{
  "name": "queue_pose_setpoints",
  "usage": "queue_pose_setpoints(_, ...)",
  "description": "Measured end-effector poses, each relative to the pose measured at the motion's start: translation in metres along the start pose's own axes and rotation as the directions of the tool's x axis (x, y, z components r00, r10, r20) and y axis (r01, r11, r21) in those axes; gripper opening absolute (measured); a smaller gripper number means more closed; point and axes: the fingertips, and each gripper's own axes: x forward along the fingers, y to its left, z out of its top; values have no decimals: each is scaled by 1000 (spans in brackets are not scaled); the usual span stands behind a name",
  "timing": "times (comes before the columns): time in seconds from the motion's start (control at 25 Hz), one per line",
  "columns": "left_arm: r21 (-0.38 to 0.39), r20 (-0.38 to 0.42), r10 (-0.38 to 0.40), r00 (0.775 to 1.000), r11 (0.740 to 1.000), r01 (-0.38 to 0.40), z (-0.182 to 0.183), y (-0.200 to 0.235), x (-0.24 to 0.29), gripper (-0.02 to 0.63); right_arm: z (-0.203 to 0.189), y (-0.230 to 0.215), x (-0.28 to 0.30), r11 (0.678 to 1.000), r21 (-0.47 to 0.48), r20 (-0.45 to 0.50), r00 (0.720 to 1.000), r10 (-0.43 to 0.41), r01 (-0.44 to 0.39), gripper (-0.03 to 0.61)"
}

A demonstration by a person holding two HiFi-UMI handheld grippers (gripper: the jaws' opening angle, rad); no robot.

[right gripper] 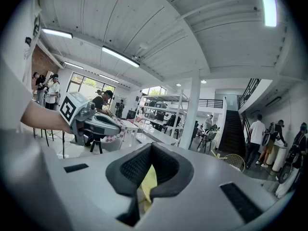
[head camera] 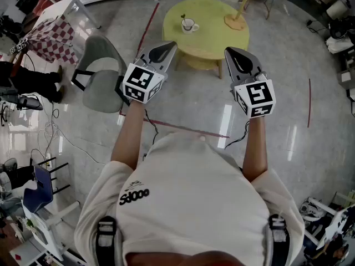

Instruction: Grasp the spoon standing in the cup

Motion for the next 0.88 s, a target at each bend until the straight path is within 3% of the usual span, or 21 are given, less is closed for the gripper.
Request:
queue_pose_setpoints(0.48, -43, -33, 26, 999, 999, -27, -8, -20, 17, 25, -14, -21, -15, 1000, 17, 23, 999, 26, -26, 15)
queue_pose_setpoints(0.88, -65, -42, 92, 995, 993, -95, -9, -40, 41, 25, -34, -52, -25, 993, 54, 61, 993, 98, -101, 15)
